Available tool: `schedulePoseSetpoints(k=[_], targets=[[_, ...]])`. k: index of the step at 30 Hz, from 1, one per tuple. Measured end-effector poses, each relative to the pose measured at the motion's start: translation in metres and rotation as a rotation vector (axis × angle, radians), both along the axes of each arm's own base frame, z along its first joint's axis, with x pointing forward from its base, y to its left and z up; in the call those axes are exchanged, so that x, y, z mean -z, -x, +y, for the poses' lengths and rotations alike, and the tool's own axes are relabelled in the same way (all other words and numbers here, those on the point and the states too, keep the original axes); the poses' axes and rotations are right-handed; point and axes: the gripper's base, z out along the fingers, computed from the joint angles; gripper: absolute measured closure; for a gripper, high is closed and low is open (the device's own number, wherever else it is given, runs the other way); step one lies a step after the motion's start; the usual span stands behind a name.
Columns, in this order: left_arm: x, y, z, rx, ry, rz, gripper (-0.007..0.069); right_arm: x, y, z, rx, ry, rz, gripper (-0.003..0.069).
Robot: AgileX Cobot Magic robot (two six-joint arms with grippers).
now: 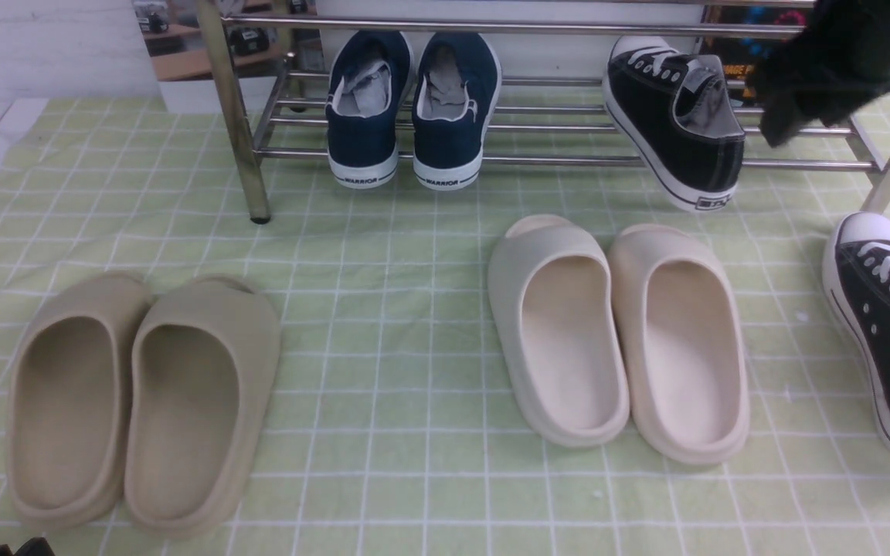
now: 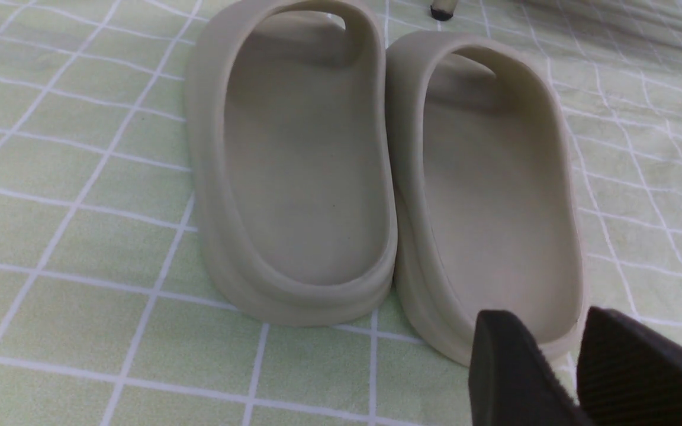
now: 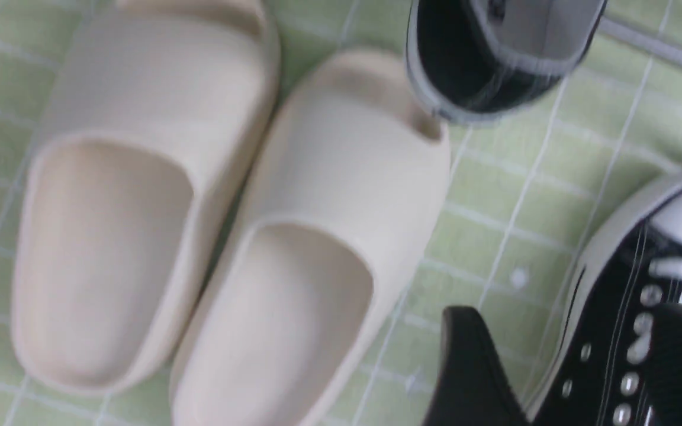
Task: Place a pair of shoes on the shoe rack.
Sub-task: Use the right arm to grab the shoe closest to it
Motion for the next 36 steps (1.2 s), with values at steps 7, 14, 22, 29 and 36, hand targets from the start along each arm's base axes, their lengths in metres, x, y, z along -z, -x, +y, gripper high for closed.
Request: schedulePoseSetpoints(k=[7,14,22,29,36], targets=[[0.000,0.000,0.000,0.000,0.000,0.000,0.0424,0.044,0.046,-0.034,0.147,0.068,0.174,0.0237],[0.000,0.000,0.000,0.000,0.000,0.000,0.0424,0.100,0.067,-0.084,0.333,0.013,0.277,0.0237],[0.000,0.000,0.000,0.000,0.000,0.000,0.0423,0.141,0.070,-0.085,0.345,-0.021,0.193,0.0237],[0.000,0.000,0.000,0.000,0.000,0.000,0.0415,0.166,0.059,-0.087,0.338,-0.001,0.210,0.0327],[0.000,0.000,0.000,0.000,0.000,0.000,0.0407,0.166,0.059,-0.087,0.337,0.000,0.207,0.0629]])
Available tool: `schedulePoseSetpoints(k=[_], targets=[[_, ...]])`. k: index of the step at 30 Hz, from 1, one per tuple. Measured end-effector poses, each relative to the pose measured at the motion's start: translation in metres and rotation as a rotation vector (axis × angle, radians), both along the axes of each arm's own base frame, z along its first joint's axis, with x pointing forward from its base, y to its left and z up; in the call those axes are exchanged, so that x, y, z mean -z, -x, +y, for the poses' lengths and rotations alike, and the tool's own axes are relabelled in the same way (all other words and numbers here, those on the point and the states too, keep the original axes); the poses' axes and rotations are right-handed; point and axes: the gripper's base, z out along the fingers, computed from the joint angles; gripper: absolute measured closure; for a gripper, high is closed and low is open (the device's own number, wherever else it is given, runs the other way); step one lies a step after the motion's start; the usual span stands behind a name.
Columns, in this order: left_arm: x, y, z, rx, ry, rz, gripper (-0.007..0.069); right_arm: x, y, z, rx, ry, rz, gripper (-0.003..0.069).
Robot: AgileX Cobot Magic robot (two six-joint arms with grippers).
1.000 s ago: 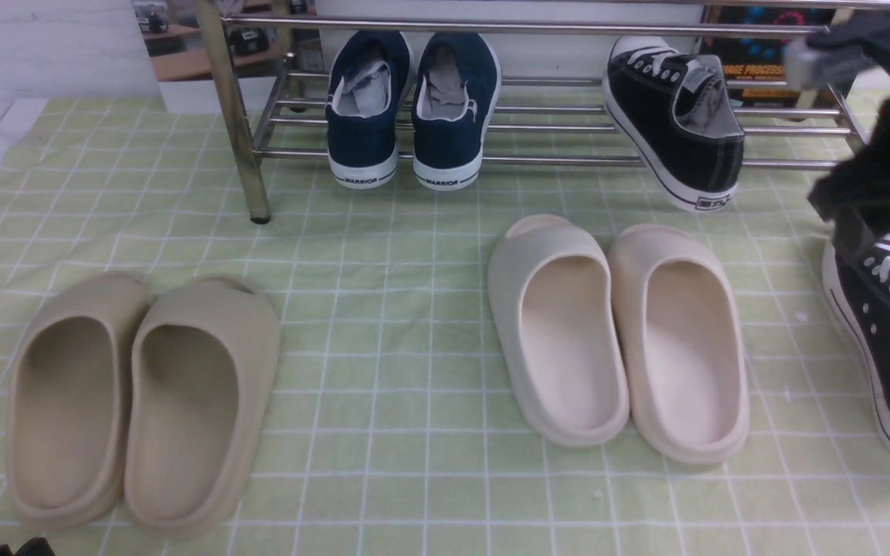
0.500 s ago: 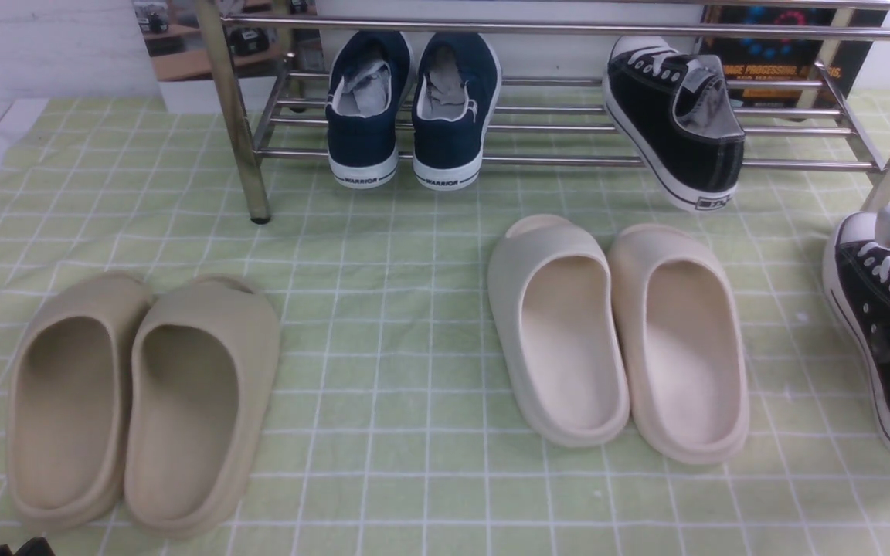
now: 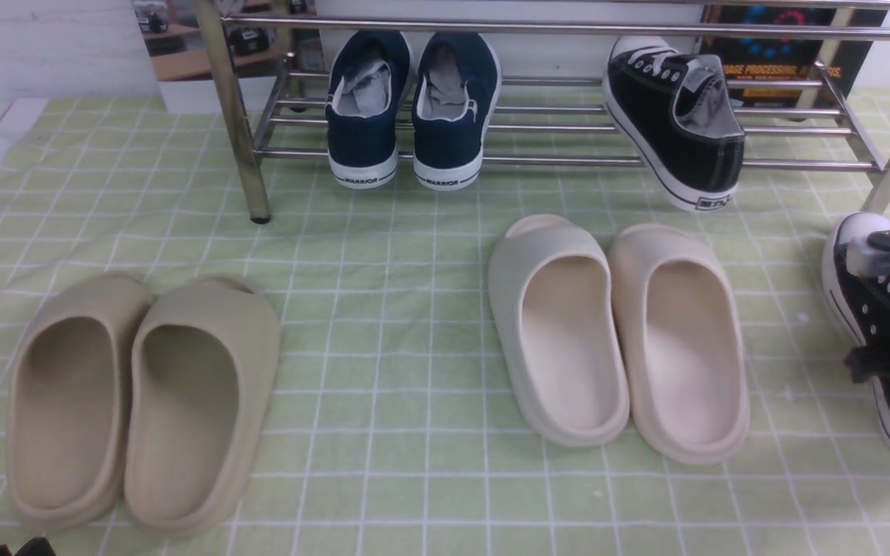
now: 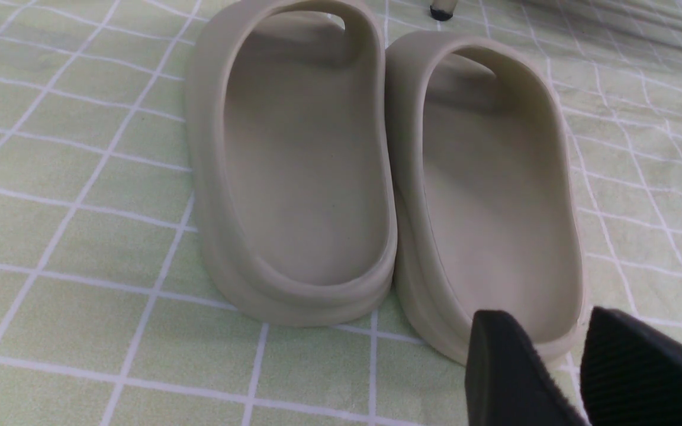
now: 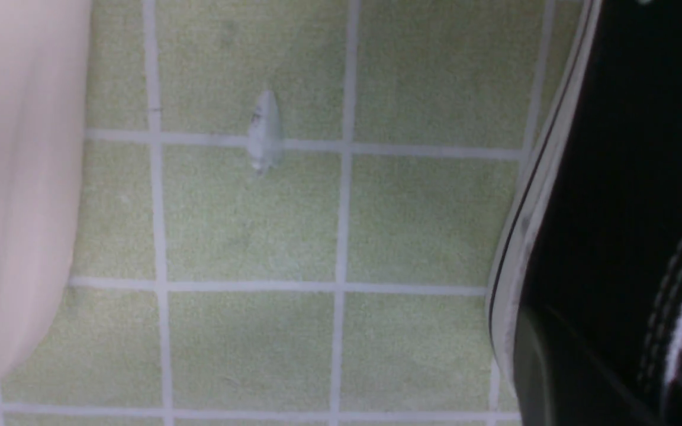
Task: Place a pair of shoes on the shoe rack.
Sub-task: Use the right arm to grab the shoe closest to it, then use the right arm to put a shoe into the shoe rack
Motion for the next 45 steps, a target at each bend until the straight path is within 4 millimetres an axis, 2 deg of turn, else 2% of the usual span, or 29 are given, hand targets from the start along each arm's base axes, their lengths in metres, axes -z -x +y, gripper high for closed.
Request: schedulePoseSetpoints(k=[4,8,10,13,16,25,31,36,40,41,43,45], targets=[[0.000,0.000,0.000,0.000,0.000,0.000,0.0405,-0.019,0.011,0.001,-0.001,-0.011,-0.025,0.0637],[0.000,0.000,0.000,0.000,0.000,0.000,0.0398,-0.065,0.029,0.008,-0.061,-0.067,-0.097,0.0637],[0.000,0.000,0.000,0.000,0.000,0.000,0.0397,-0.080,0.031,0.013,-0.105,-0.108,-0.124,0.0637],[0.000,0.000,0.000,0.000,0.000,0.000,0.0397,-0.095,0.030,0.020,-0.169,-0.162,-0.141,0.0637],[0.000,0.000,0.000,0.000,0.000,0.000,0.0396,-0.101,0.025,0.023,-0.210,-0.194,-0.141,0.0637],[0.000,0.000,0.000,0.000,0.000,0.000,0.0389,-0.115,-0.013,0.021,-0.292,-0.169,-0.104,0.0637],[0.000,0.000,0.000,0.000,0.000,0.000,0.0387,-0.124,-0.053,0.014,-0.317,-0.083,-0.105,0.0637],[0.000,0.000,0.000,0.000,0.000,0.000,0.0387,-0.123,-0.084,0.013,-0.357,-0.074,-0.097,0.0637],[0.000,0.000,0.000,0.000,0.000,0.000,0.0387,-0.114,-0.112,0.012,-0.377,-0.062,-0.107,0.0637],[0.000,0.000,0.000,0.000,0.000,0.000,0.0387,-0.114,-0.112,0.012,-0.377,-0.062,-0.107,0.0637],[0.000,0.000,0.000,0.000,0.000,0.000,0.0387,-0.109,-0.128,0.011,-0.398,-0.048,-0.122,0.0637],[0.000,0.000,0.000,0.000,0.000,0.000,0.0387,-0.109,-0.133,0.011,-0.409,-0.042,-0.132,0.0637]])
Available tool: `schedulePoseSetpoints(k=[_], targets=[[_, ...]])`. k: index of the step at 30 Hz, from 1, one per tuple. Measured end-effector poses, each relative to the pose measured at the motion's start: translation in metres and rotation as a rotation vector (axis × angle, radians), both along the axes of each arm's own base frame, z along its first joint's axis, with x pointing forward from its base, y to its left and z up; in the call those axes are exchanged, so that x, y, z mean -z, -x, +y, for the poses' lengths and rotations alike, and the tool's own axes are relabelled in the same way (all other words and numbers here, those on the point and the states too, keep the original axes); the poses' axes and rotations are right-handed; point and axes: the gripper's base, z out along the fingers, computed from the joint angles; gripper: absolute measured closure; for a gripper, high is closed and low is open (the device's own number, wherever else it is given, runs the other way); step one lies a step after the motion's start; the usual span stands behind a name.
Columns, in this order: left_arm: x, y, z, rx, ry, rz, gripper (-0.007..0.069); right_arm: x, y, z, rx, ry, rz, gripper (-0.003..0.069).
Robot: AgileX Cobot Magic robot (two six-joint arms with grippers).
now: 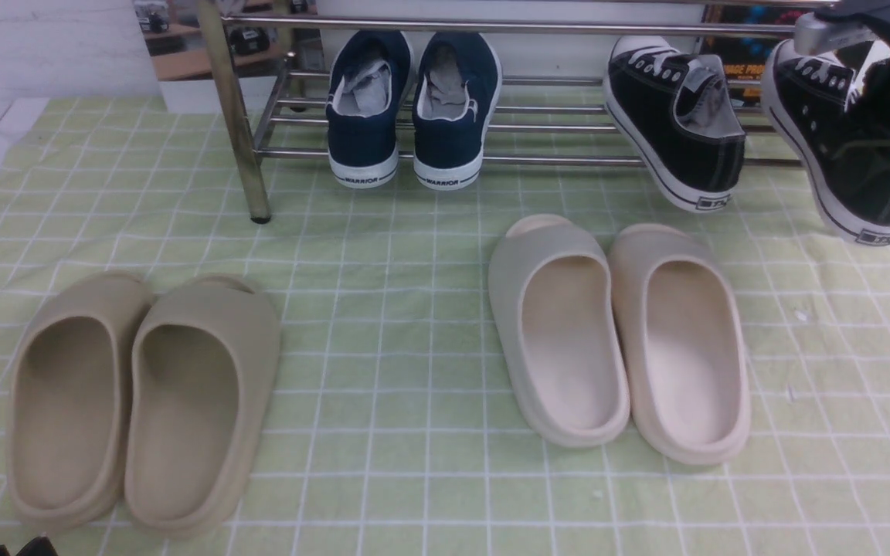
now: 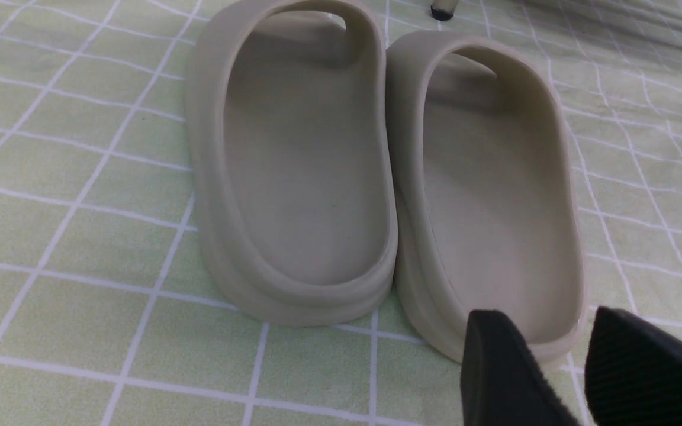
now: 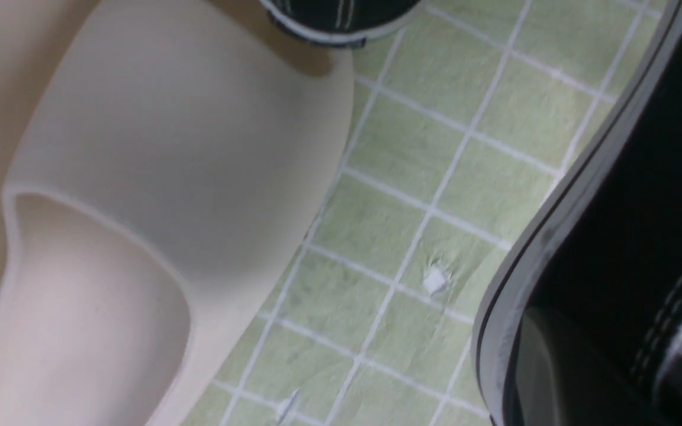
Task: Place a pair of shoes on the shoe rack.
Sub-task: Use the right arm to put a shoe into the shoe rack
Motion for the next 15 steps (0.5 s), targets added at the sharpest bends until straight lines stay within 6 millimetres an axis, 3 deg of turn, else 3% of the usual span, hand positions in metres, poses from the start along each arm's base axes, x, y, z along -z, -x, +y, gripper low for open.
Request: schedulePoseSetpoints(k=[11,15], targets=[[0.000,0.000,0.000,0.000,0.000,0.000,0.0386,0.028,-0.042,0.040,-0.235,0.170,-0.139,0.0636],[0.000,0.000,0.000,0.000,0.000,0.000,0.0386,0.031,-0.050,0.041,-0.244,0.221,-0.202,0.0636]])
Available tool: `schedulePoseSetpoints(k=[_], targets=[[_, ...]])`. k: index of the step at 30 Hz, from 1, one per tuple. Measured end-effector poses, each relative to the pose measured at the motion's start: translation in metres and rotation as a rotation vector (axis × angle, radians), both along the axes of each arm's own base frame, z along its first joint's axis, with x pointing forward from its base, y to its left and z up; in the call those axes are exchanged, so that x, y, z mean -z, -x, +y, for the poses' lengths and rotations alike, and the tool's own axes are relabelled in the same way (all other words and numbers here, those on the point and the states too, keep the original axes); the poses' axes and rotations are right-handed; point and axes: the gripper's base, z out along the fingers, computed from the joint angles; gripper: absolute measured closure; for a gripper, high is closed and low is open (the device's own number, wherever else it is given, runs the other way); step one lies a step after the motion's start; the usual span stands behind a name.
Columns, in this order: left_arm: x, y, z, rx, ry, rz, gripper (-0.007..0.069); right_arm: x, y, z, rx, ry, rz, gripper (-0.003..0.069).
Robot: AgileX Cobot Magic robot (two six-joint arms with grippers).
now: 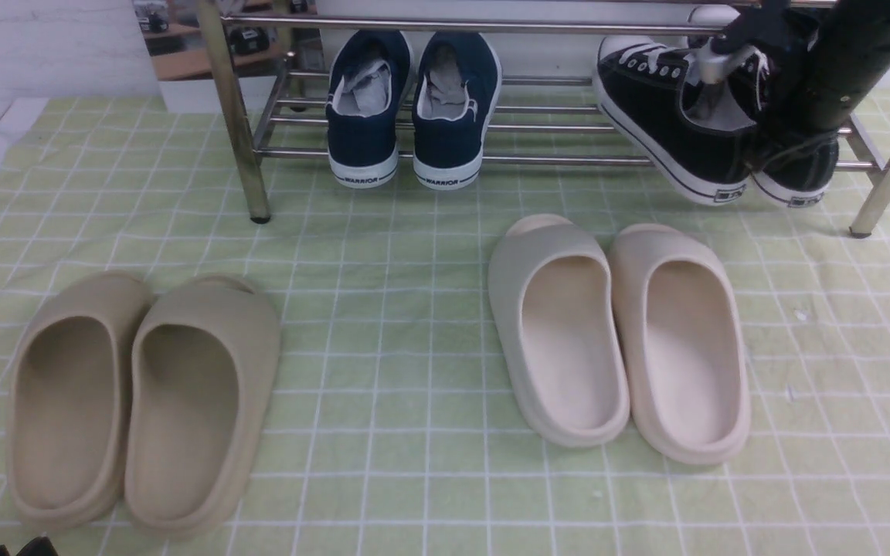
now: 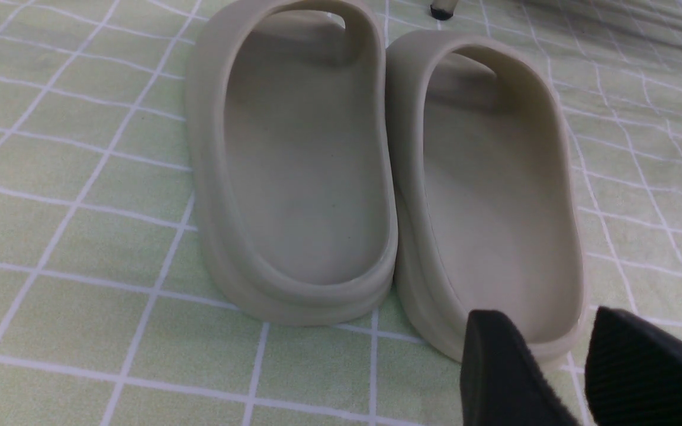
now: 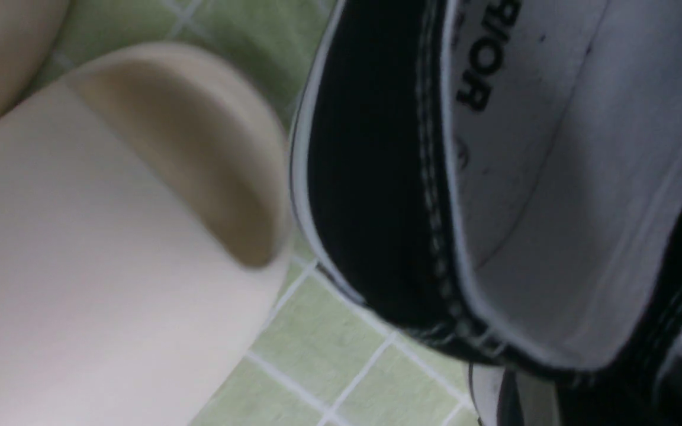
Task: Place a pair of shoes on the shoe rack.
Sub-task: Use the right arm to put a shoe into the shoe rack
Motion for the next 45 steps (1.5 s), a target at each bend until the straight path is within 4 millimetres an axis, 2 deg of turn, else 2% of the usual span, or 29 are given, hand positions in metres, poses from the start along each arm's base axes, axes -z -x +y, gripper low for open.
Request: schedulePoseSetpoints(k=[7,15,22,31,34,39,40,42,45], targets=[[0.000,0.000,0.000,0.000,0.000,0.000,0.0386,-0.005,-0.009,0.002,-0.015,-0.005,-0.116,0.0636],[0.000,0.000,0.000,0.000,0.000,0.000,0.0386,-0.004,-0.007,0.005,-0.006,-0.065,-0.083,0.0636],[0.000,0.000,0.000,0.000,0.000,0.000,0.0386,-0.001,-0.001,0.005,0.163,-0.160,0.013,0.0634],[0.000,0.000,0.000,0.000,0.000,0.000,0.0386,0.003,-0.001,0.005,0.183,-0.168,0.032,0.0608],[0.000,0.000,0.000,0.000,0.000,0.000,0.0386,0.002,-0.003,0.004,0.162,-0.151,0.001,0.0540],[0.000,0.000,0.000,0.000,0.000,0.000,0.0386,-0.005,-0.003,0.001,0.167,-0.129,-0.033,0.0286],[0.000,0.000,0.000,0.000,0.000,0.000,0.0386,-0.005,-0.003,0.001,0.168,-0.129,-0.031,0.0286],[0.000,0.000,0.000,0.000,0.000,0.000,0.0386,-0.015,0.004,0.000,0.185,-0.130,-0.012,0.0187],[0.000,0.000,0.000,0.000,0.000,0.000,0.0386,-0.027,0.014,0.000,0.196,-0.130,0.018,0.0147]])
